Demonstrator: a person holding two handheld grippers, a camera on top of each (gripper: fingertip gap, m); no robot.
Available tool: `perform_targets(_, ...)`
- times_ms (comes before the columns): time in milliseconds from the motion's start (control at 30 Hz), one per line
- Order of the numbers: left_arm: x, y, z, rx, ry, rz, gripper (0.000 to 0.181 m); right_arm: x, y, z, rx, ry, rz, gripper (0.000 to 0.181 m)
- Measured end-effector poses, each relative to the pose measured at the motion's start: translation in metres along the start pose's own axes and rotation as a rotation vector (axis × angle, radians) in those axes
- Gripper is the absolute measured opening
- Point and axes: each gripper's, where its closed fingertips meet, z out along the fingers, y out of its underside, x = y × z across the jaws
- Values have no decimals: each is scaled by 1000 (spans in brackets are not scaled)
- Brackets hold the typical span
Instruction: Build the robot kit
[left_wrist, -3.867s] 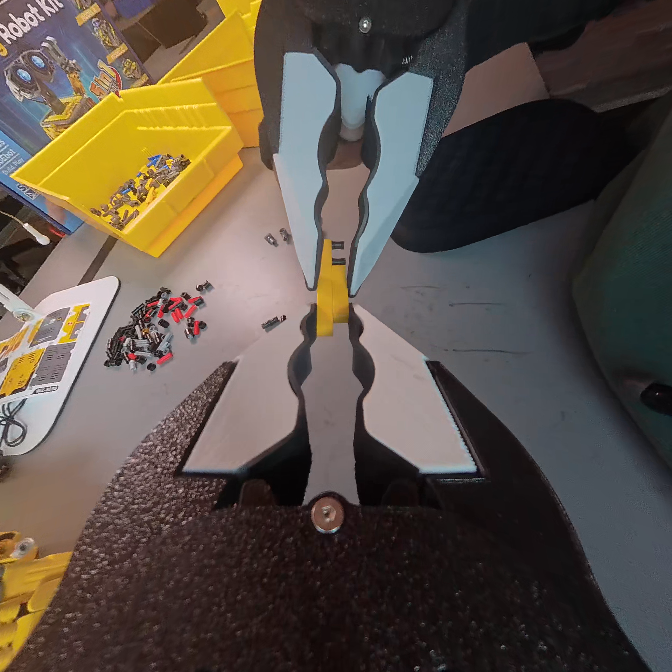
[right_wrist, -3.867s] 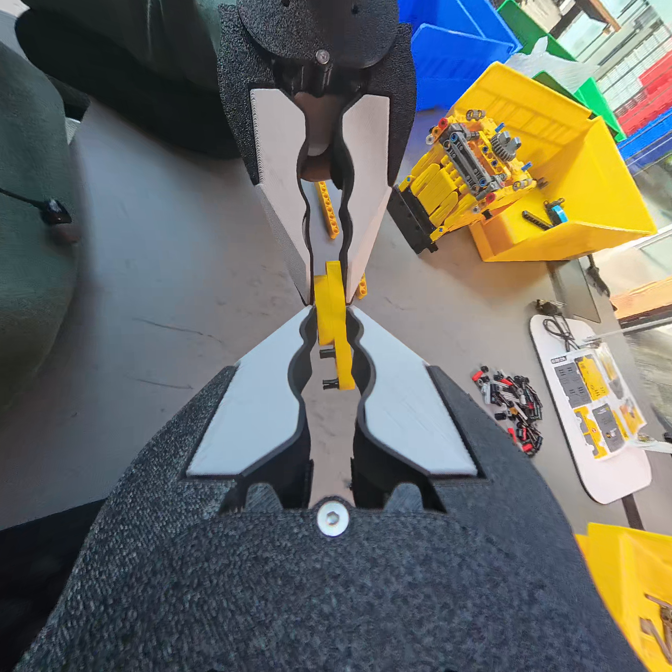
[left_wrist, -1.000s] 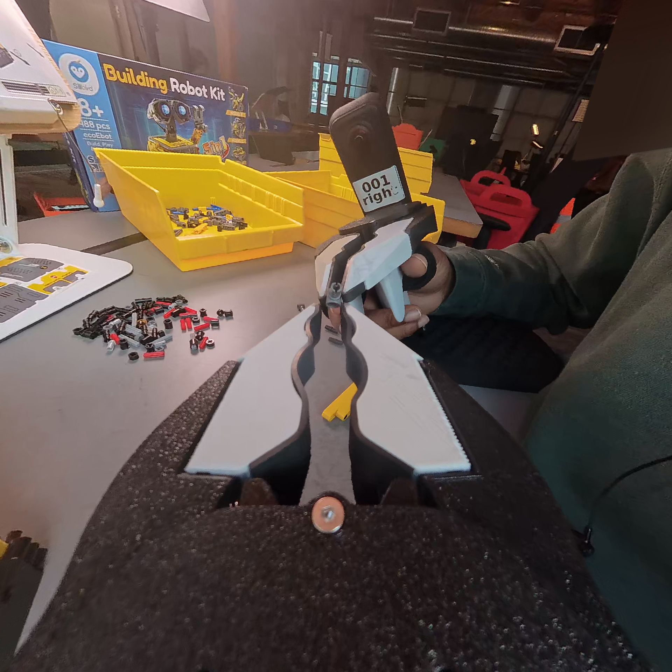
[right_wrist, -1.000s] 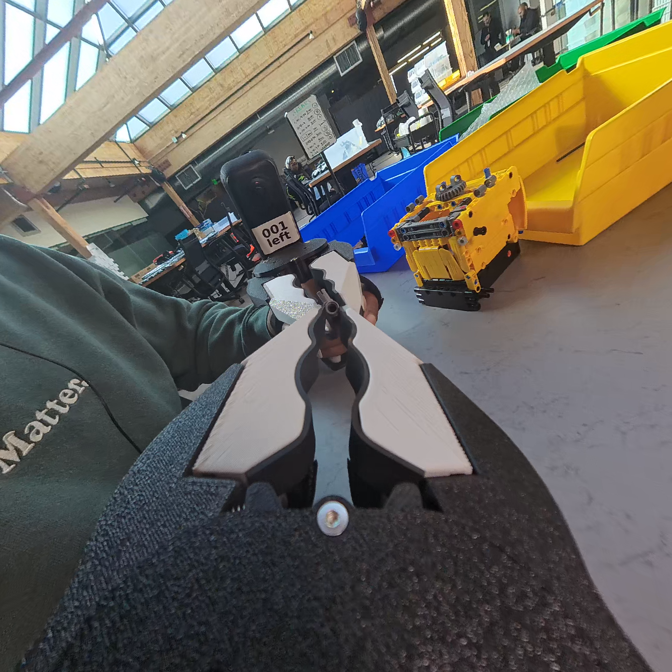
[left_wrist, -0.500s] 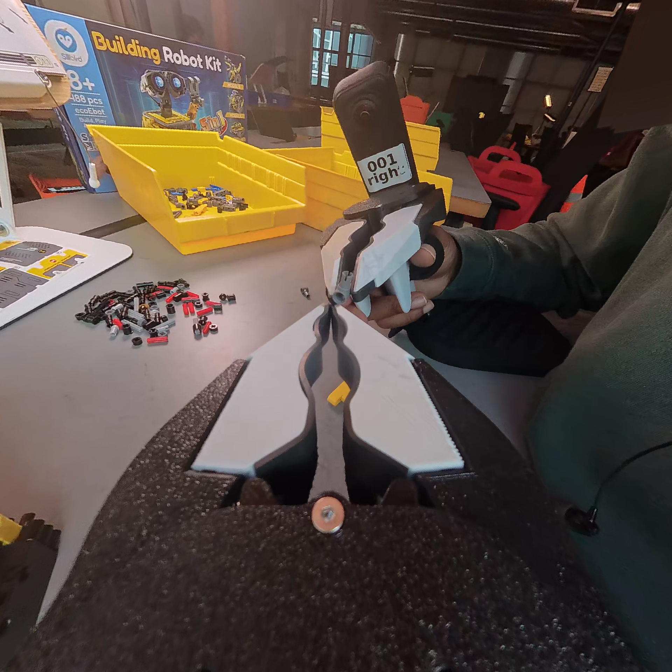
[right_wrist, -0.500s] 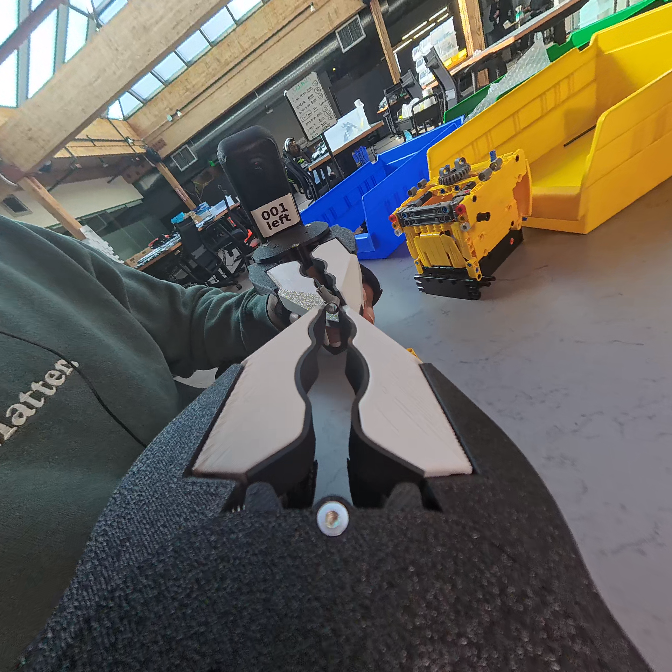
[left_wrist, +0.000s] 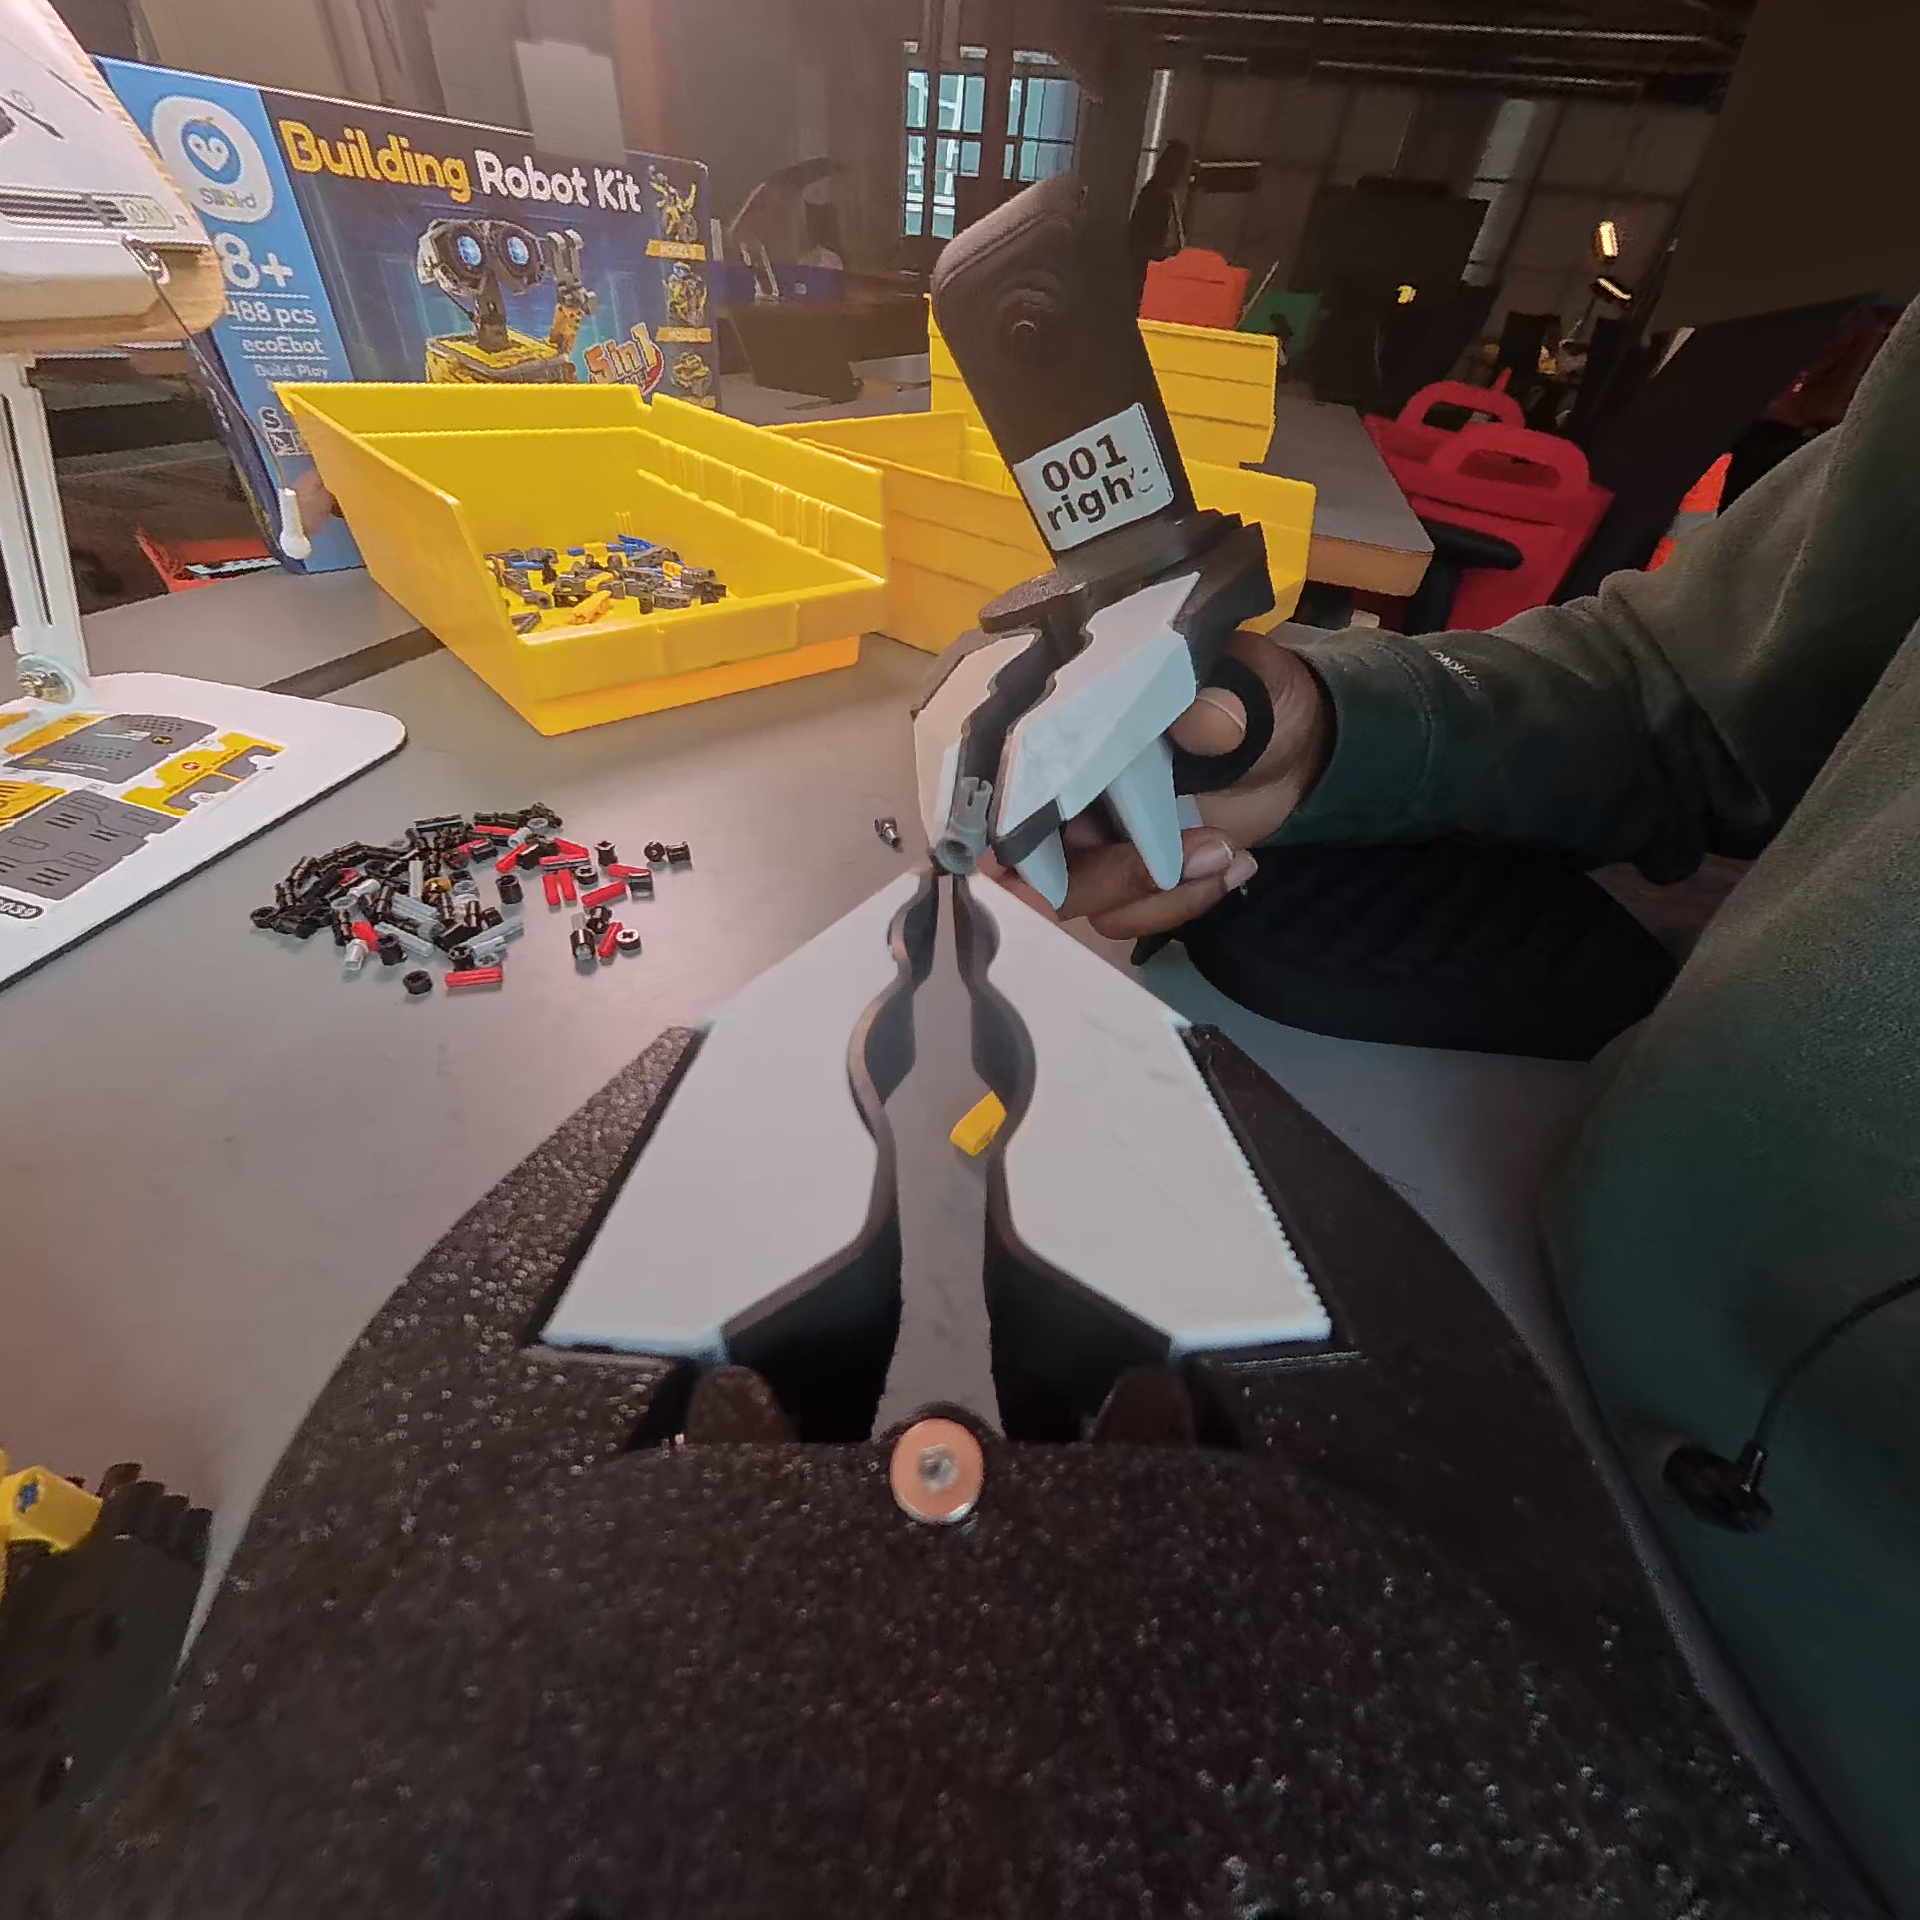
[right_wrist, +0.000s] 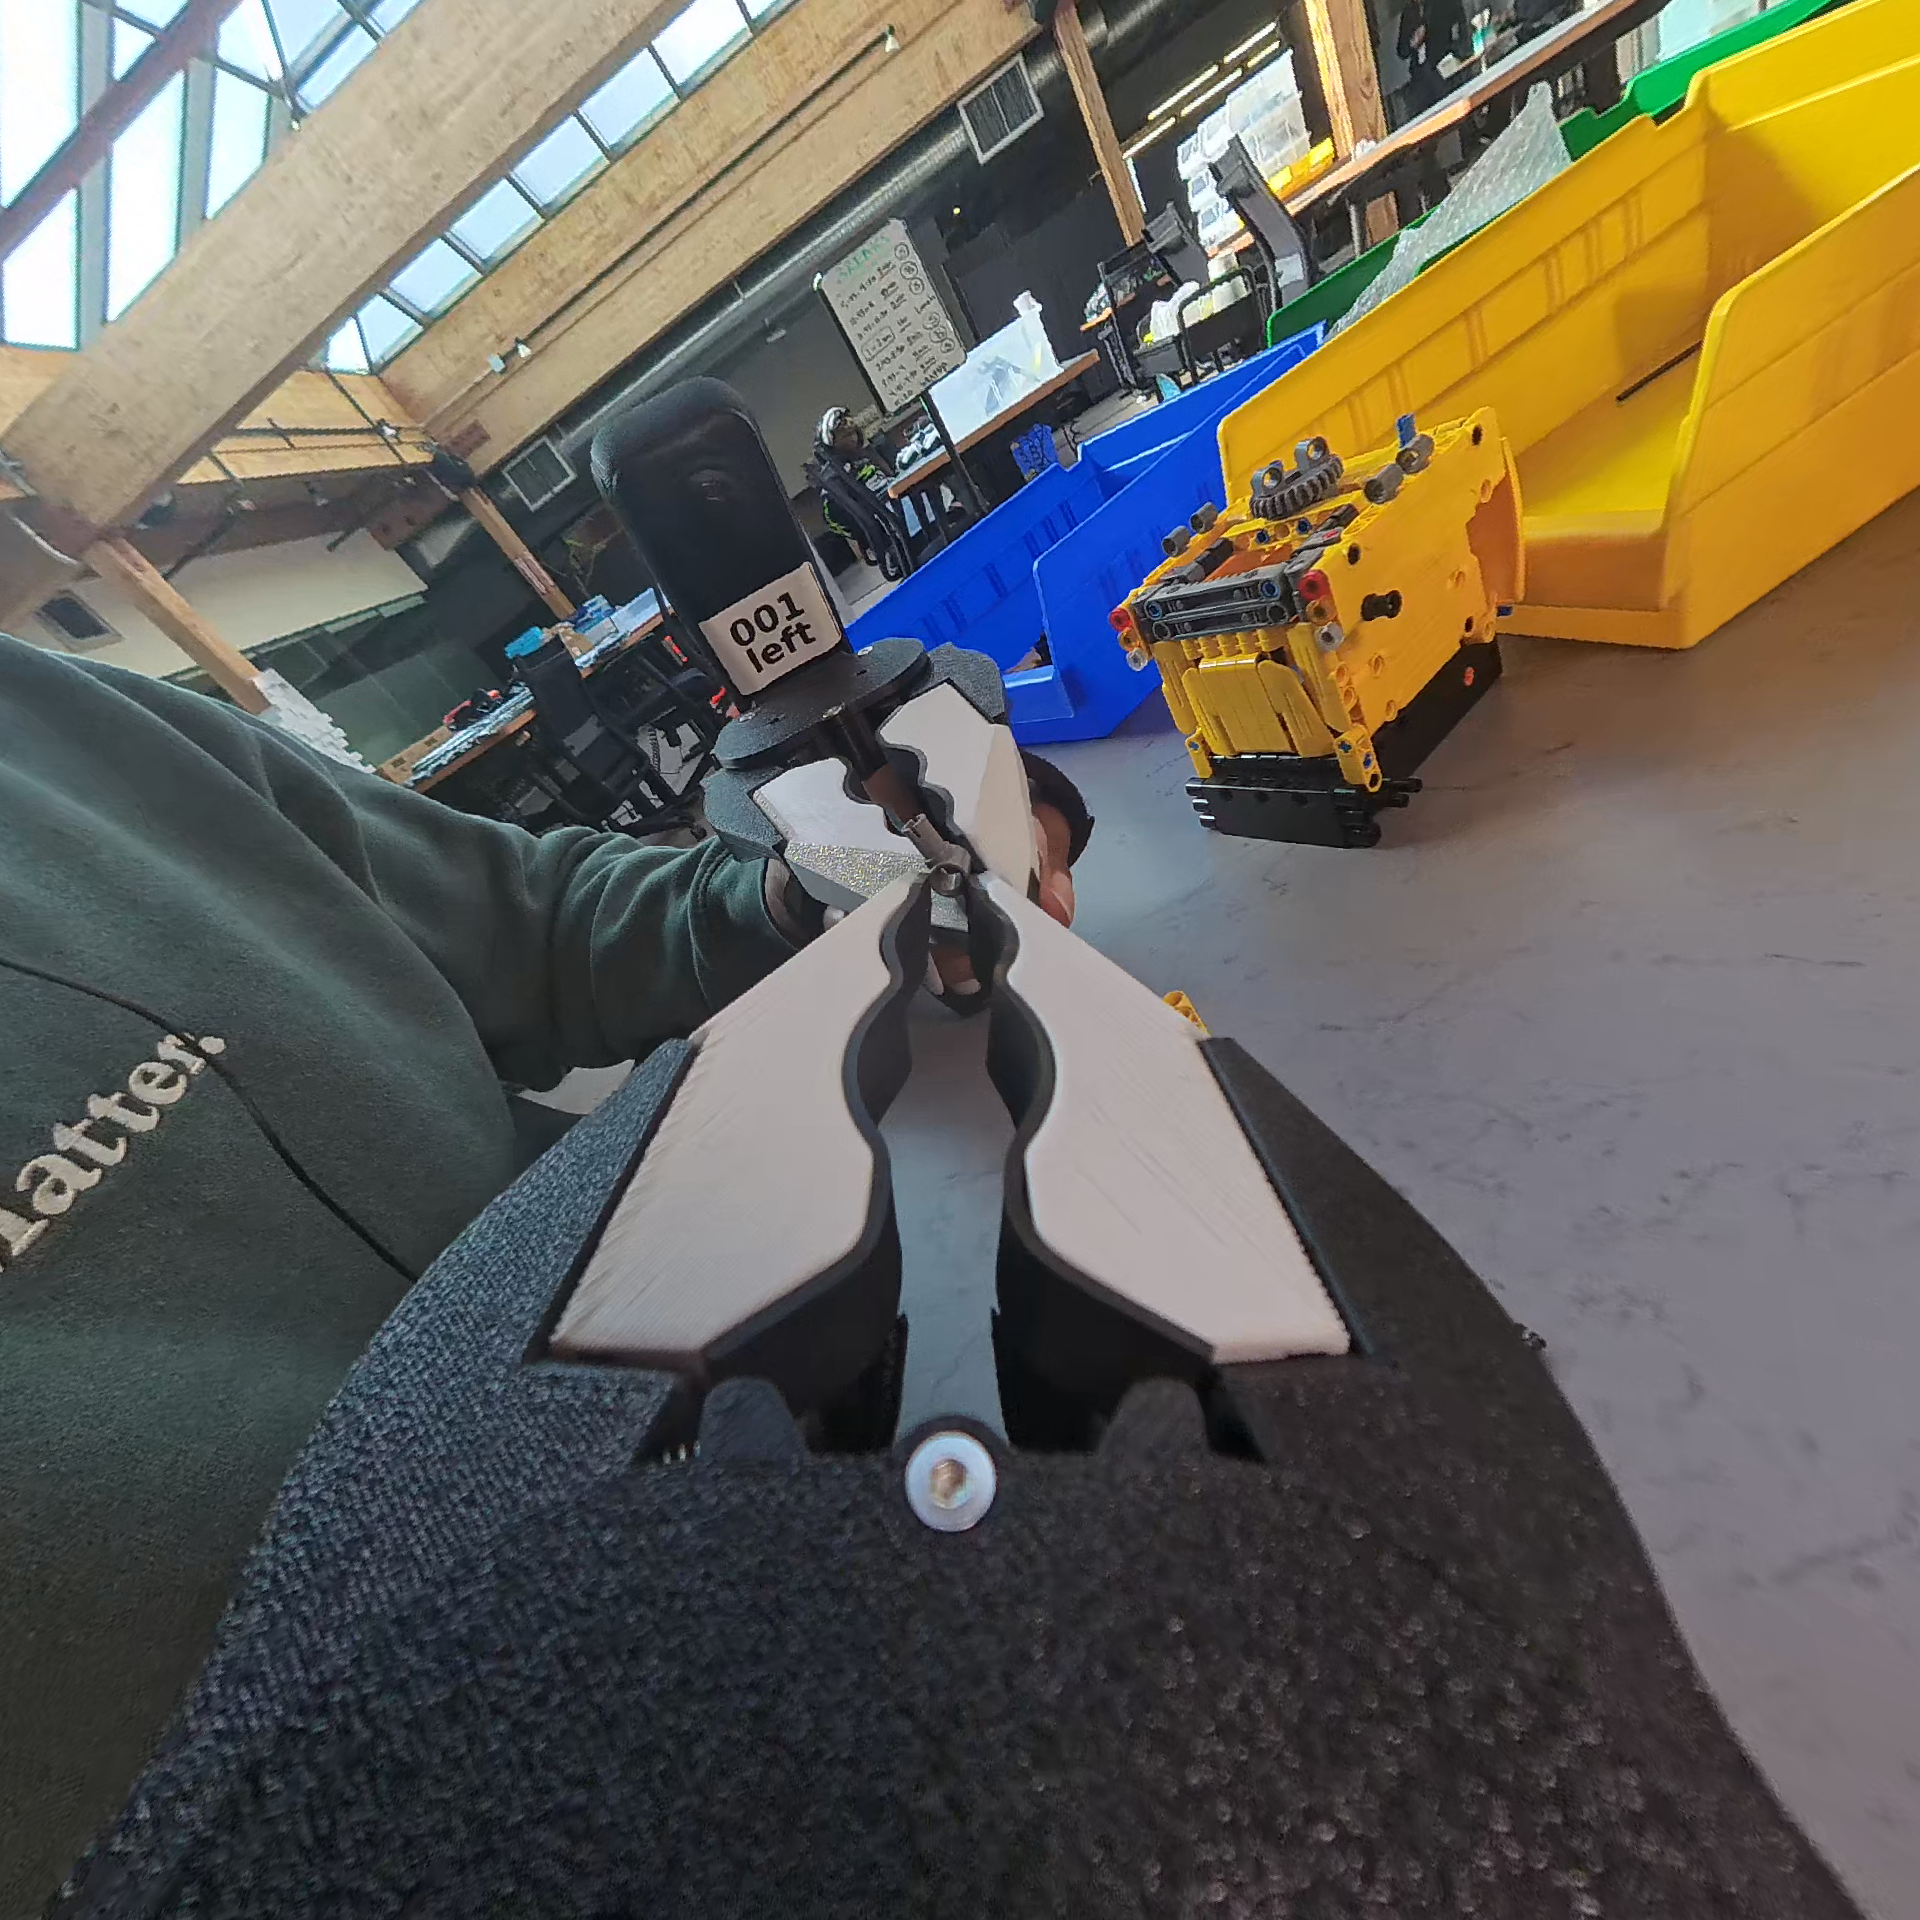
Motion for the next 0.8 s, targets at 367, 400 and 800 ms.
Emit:
perform_targets(367, 3, 3, -1, -20, 51, -53, 0, -3, 3, -1, -9, -57, 58, 6)
perform_targets(400, 3, 3, -1, -21, 54, -58, 0, -3, 3, -1, -8, -59, 61, 6)
perform_targets(800, 5, -11, -11, 66, 89, -89, 6, -8, -1, -3, 12, -96, 69, 6)
